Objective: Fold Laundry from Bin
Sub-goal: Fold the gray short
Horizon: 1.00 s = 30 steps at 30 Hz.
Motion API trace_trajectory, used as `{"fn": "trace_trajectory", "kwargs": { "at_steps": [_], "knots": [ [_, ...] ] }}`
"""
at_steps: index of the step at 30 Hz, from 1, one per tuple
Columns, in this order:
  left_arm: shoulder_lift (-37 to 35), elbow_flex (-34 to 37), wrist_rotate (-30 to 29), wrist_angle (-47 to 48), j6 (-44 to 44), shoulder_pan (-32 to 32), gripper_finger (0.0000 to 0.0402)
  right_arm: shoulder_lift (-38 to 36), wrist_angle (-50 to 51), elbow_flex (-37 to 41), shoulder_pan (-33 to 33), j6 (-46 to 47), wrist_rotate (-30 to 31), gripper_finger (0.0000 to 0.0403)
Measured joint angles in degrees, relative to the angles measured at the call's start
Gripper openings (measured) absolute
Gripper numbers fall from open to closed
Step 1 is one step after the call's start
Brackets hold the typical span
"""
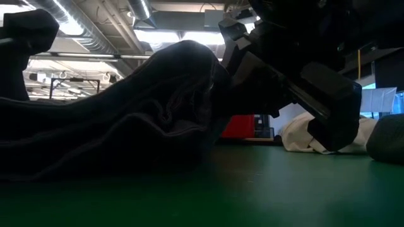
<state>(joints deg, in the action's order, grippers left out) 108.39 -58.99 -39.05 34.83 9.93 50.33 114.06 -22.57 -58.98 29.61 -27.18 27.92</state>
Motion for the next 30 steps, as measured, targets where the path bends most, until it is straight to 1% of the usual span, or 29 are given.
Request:
{"fn": "trace_trajectory", "kwargs": {
  "at_steps": [4, 8, 11, 15, 17, 20, 27, 28, 30],
  "knots": [
    [0.1, 0.1, -0.8, -0.5, 0.0, -0.5, 0.0222, 0.0, 0.0, 0.0, 0.0, 0.0, 0.0, 0.0033],
    [0.2, 0.2, -3.5, -1.9, 0.0, -0.6, 0.0222, 0.0, 0.0, 0.0, 0.0, 0.0, 0.0, 0.0031],
    [0.2, 0.2, -3.7, -2.1, 0.1, -0.8, 0.0222, 0.0, 0.0, 0.0, 0.0, 0.0, 0.0, 0.0032],
    [0.3, 0.2, -3.6, -2.2, 1.5, -0.8, 0.0205, 0.0, 0.0, 0.0, 0.0, 0.0, 0.0, 0.0032],
    [0.3, 0.2, -3.4, -2.3, 1.9, -0.8, 0.0187, 0.0, 0.0, 0.0, 0.0, 0.0, 0.0, 0.0033],
    [0.4, 0.3, -3.2, -2.6, 2.3, -0.8, 0.0149, 0.0, 0.0, 0.0, 0.0, 0.0, 0.0, 0.0033],
    [0.5, 0.3, -2.9, -2.6, 7.6, -1.0, 0.0031, 0.0, 0.0, 0.0, 0.0, -0.1, 0.0, 0.0034],
    [0.5, 0.3, -2.7, -2.5, 8.3, -1.0, 0.0019, 0.0, 0.0, 0.0, 0.0, -0.1, 0.0, 0.0034],
    [0.4, 0.3, -2.4, -2.5, 10.1, -1.0, 0.0012, 0.0, 0.1, 0.0, 0.0, -0.1, 0.0, 0.0034]
  ]
}}
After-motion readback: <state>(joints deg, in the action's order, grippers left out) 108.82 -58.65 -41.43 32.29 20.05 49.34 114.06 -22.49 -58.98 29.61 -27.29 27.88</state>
